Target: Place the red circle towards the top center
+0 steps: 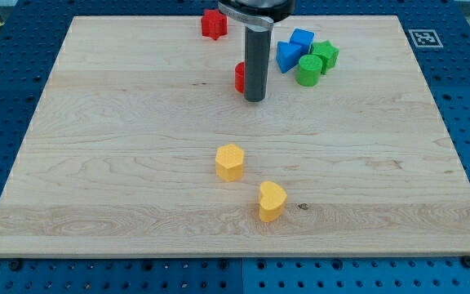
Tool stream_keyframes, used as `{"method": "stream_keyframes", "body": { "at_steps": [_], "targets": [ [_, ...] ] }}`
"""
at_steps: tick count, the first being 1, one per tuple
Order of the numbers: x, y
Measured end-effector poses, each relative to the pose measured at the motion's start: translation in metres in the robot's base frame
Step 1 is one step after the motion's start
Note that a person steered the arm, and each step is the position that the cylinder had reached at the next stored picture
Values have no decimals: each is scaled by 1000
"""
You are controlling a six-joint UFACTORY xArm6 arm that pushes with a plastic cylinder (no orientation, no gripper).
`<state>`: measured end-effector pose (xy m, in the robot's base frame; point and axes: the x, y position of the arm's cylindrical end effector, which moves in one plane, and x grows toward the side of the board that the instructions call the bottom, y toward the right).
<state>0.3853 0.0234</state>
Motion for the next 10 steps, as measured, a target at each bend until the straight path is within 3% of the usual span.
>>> {"method": "stream_keyframes", "body": {
  "at_steps": [2,6,10],
  "targets": [
    [-12,-25],
    [-21,-4],
    [-92,-26]
  ]
}}
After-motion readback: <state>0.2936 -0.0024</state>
